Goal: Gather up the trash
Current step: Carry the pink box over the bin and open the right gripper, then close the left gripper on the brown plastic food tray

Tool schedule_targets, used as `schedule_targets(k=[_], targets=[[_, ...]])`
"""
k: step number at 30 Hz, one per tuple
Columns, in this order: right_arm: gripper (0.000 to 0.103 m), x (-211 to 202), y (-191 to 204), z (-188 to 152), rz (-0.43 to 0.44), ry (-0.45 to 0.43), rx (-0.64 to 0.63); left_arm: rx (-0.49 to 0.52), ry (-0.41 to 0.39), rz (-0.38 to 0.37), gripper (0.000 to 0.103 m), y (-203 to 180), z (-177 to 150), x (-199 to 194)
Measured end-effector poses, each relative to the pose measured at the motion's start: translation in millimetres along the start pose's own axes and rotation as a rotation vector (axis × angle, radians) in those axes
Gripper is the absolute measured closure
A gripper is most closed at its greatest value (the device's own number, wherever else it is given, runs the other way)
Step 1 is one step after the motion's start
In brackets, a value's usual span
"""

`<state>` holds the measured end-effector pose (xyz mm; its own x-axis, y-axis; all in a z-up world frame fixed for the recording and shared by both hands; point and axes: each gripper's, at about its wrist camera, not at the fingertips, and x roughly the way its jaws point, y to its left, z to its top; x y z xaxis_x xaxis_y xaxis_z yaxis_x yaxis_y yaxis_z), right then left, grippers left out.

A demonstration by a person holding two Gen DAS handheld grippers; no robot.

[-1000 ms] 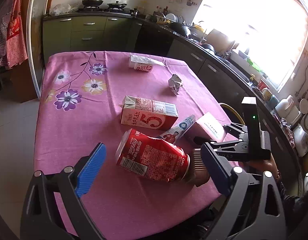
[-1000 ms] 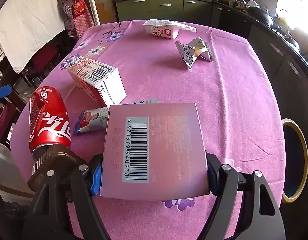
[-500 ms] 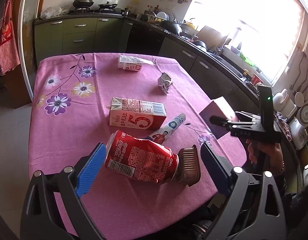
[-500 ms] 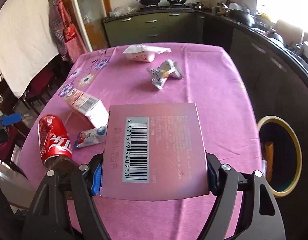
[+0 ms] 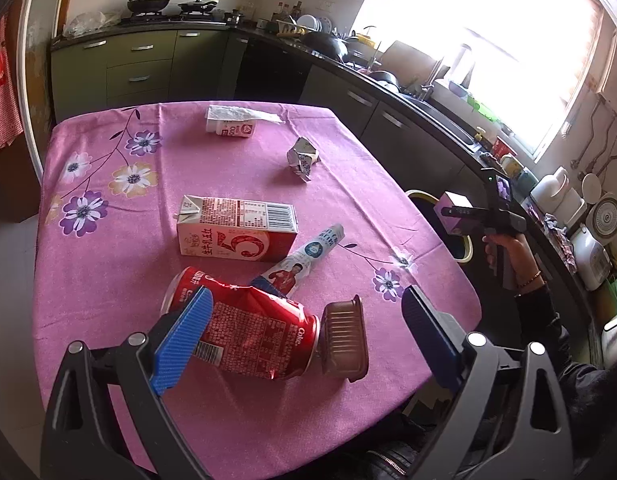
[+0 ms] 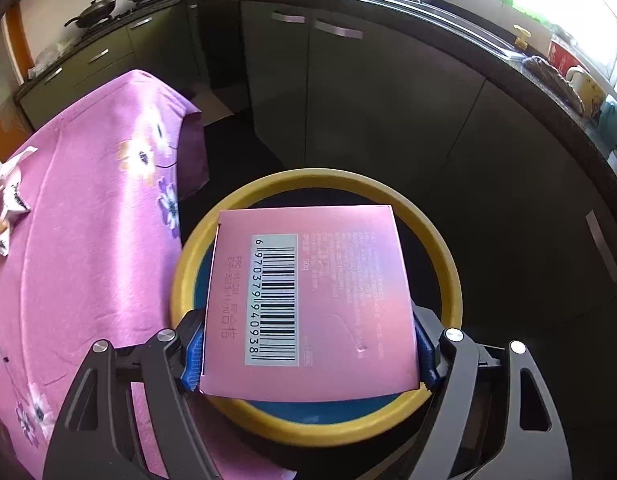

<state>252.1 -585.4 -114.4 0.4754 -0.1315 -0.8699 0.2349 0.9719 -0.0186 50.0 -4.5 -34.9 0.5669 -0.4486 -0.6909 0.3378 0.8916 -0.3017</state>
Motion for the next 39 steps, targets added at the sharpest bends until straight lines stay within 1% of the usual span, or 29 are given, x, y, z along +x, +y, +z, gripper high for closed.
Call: schedule_targets(k=[1, 2, 3, 5, 7, 10, 12, 15, 16, 19, 23, 26, 30, 36, 39], targets=[[0.02, 7.4, -4.1, 3.0, -0.014, 0.014, 0.004, 0.006, 0.003, -0.003, 0.012, -3.1, 0.7, 0.6], [0.016, 11.0, -9.0, 5.3, -0.038, 0.011, 0.017, 0.014, 0.007, -0.004, 0.012, -6.0, 1.4, 1.5], [0.015, 8.9, -13.0, 4.8, -0.047, -0.007, 0.031, 0.023, 0.012, -0.005, 0.012, -9.5, 1.9, 2.4], [0.012, -4.3, -15.1, 2.7, -0.022, -0.05, 0.051, 0.042, 0.023, -0.006, 0.012, -15.6, 2.0, 4.8], [0.012, -20.8, -13.1, -4.5, -0.005, -0.086, 0.057, 0.056, 0.034, -0.009, 0.01, -21.7, 2.0, 7.7], [0.011, -52.6, 1.6, -21.9, 0.023, -0.154, 0.033, 0.081, 0.059, -0.007, 0.01, -30.5, 0.4, 14.2], [0.008, -75.2, 12.4, -41.2, 0.048, -0.2, 0.014, 0.098, 0.08, -0.005, 0.01, -37.5, -2.3, 19.4], [0.007, -98.1, 27.5, -69.3, 0.093, -0.238, 0.0, 0.122, 0.113, -0.002, 0.01, -47.2, -6.5, 26.7], [0.007, -103.7, 31.1, -78.4, 0.112, -0.245, -0.003, 0.127, 0.121, -0.002, 0.01, -49.1, -7.6, 28.7], [0.007, -115.1, 39.5, -90.8, 0.16, -0.254, -0.003, 0.131, 0.143, 0.001, 0.01, -53.5, -9.6, 34.9], [0.007, -123.0, 45.2, -97.7, 0.205, -0.257, -0.009, 0.126, 0.179, -0.013, 0.01, -58.5, -12.8, 43.6], [0.007, -126.4, 48.1, -97.4, 0.21, -0.267, -0.022, 0.125, 0.2, -0.02, 0.01, -62.4, -15.6, 48.7], [0.007, -130.2, 51.3, -99.3, 0.239, -0.273, -0.026, 0.129, 0.232, -0.024, 0.01, -67.8, -17.9, 56.6], [0.006, -130.6, 54.1, -98.6, 0.266, -0.276, -0.03, 0.124, 0.276, -0.016, 0.01, -71.3, -21.3, 66.4], [0.006, -130.5, 55.7, -98.9, 0.275, -0.275, -0.032, 0.116, 0.287, 0.002, 0.012, -70.0, -22.3, 70.6]])
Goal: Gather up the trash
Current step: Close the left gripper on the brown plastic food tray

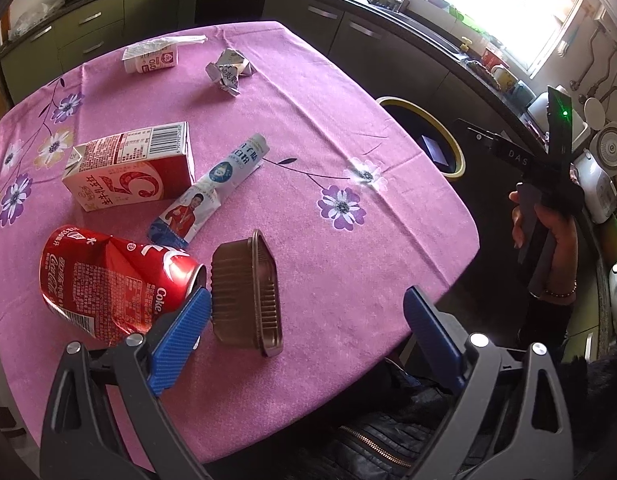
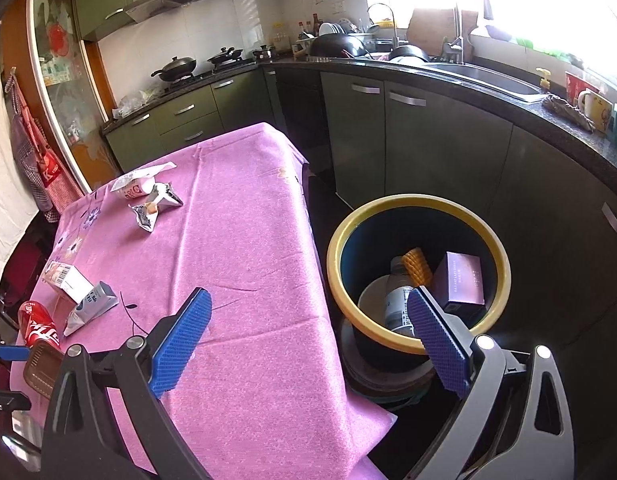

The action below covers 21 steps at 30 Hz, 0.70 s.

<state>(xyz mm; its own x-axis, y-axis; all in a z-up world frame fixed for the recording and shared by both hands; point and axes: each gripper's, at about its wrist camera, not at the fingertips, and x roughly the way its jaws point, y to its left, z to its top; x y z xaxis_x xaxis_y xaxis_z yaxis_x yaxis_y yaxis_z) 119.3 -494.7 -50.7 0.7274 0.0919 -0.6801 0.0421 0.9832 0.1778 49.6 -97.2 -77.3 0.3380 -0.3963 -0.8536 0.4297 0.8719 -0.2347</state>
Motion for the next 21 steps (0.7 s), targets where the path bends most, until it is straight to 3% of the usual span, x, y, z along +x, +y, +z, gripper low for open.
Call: schedule_targets(k=[9, 21], targets=[[0.006, 5.0, 2.0, -1.8, 0.021, 0.015, -0.001, -0.036, 0.038, -0.01, 0.014, 3.6, -0.5, 13.0], [0.006, 8.5, 3.6, -2.4, 0.03, 0.026, -0.007, 0.011, 0.121, -0.01, 0.015, -6.3, 2.3, 49.5]])
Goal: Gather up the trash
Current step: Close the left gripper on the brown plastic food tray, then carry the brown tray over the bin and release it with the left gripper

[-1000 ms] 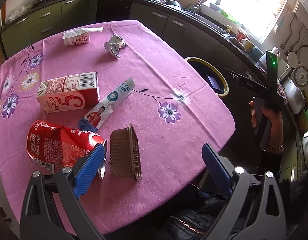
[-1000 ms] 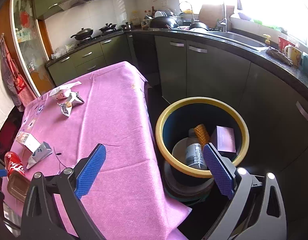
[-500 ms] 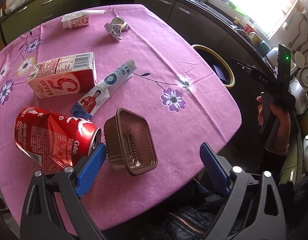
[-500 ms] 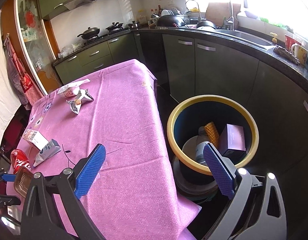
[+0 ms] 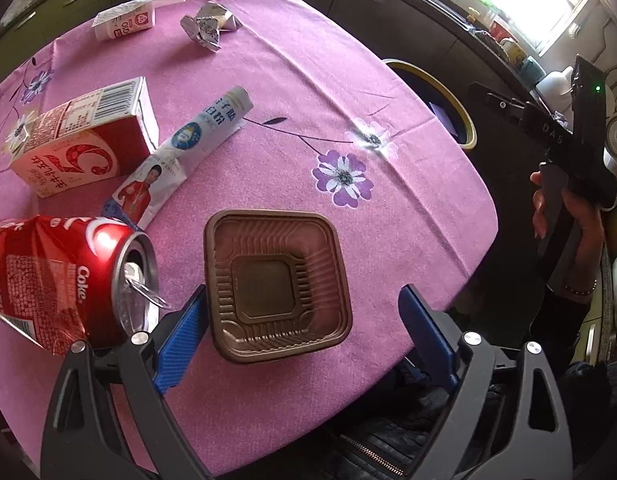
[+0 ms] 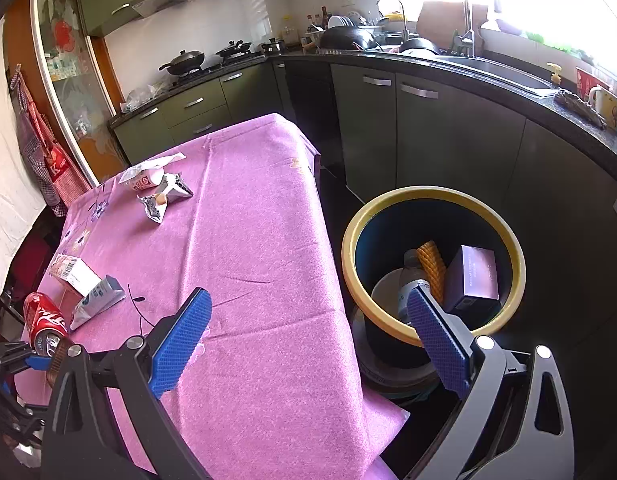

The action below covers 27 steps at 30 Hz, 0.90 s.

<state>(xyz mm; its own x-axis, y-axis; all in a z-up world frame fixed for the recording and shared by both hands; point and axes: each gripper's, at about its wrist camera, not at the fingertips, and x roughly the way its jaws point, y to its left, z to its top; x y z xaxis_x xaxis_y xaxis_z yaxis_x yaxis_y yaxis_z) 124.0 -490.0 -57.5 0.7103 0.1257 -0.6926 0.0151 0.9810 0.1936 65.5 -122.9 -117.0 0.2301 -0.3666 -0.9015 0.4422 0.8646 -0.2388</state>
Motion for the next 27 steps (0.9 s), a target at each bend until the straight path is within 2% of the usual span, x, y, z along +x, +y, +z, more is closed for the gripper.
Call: schedule_targets(k=[11, 13, 14, 15, 21, 27], targets=[[0.006, -0.4, -1.9, 0.9, 0.0, -0.001, 0.003, 0.031, 0.022, 0.136, 0.016, -7.6, 7.3, 16.1], [0.006, 0.3, -2.7, 0.6, 0.001, 0.0, 0.004, 0.036, 0.018, 0.154, 0.023, -7.7, 7.2, 16.0], [0.006, 0.4, -3.4, 0.0, 0.001, 0.0, 0.006, 0.038, 0.013, 0.161, 0.032, -7.7, 7.5, 14.7], [0.006, 0.7, -3.9, -0.5, 0.003, 0.001, 0.008, 0.037, 0.009, 0.162, 0.036, -7.3, 8.1, 13.2], [0.006, 1.7, -5.1, -1.9, 0.004, 0.004, 0.011, 0.069, 0.014, 0.145, 0.037, -12.1, 5.1, 10.9], [0.006, -3.6, -7.3, -2.5, 0.003, -0.012, 0.021, 0.089, -0.038, 0.114, 0.037, -18.2, 7.5, -8.8]])
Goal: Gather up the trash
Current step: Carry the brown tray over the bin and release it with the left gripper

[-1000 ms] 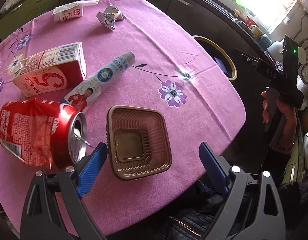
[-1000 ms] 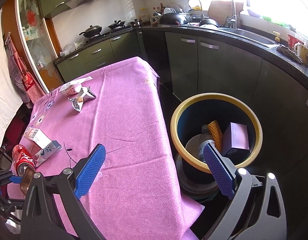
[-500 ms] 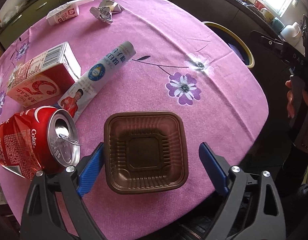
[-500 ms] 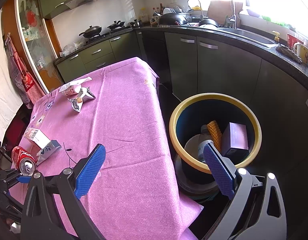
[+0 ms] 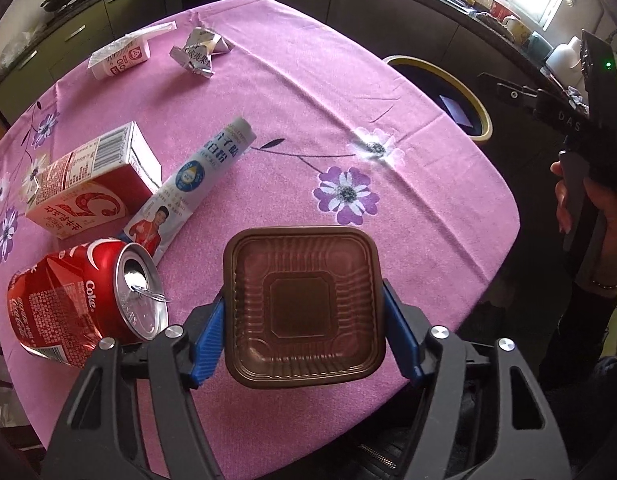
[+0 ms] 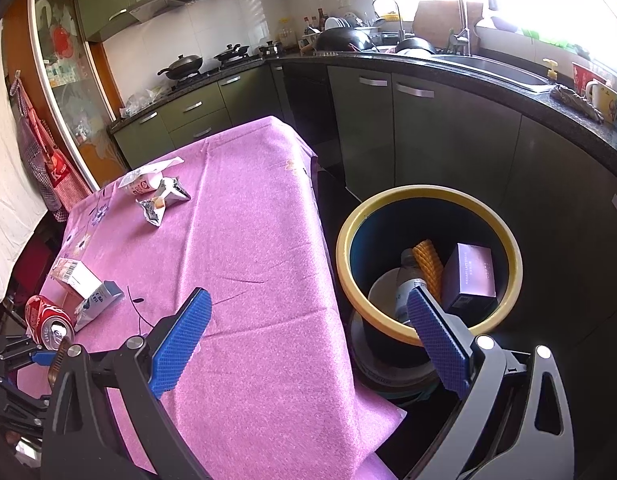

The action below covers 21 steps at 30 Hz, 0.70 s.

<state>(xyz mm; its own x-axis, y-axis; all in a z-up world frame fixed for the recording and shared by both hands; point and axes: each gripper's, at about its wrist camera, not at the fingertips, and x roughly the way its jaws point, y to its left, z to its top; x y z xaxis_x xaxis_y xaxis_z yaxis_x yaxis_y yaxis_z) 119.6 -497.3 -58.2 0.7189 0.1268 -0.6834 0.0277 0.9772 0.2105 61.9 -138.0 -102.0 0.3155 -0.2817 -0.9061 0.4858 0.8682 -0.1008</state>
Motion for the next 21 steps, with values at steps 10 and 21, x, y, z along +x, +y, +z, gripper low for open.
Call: schedule_targets(k=[10, 21], targets=[[0.006, -23.6, -37.4, -1.7, -0.079, -0.054, 0.079, 0.14, -0.015, -0.102, 0.037, -46.6, 55.0, 0.3], [0.006, -84.5, -133.9, -24.4, -0.282, -0.158, 0.29, 0.305, 0.015, -0.274, 0.036, -170.5, 195.2, 61.1]])
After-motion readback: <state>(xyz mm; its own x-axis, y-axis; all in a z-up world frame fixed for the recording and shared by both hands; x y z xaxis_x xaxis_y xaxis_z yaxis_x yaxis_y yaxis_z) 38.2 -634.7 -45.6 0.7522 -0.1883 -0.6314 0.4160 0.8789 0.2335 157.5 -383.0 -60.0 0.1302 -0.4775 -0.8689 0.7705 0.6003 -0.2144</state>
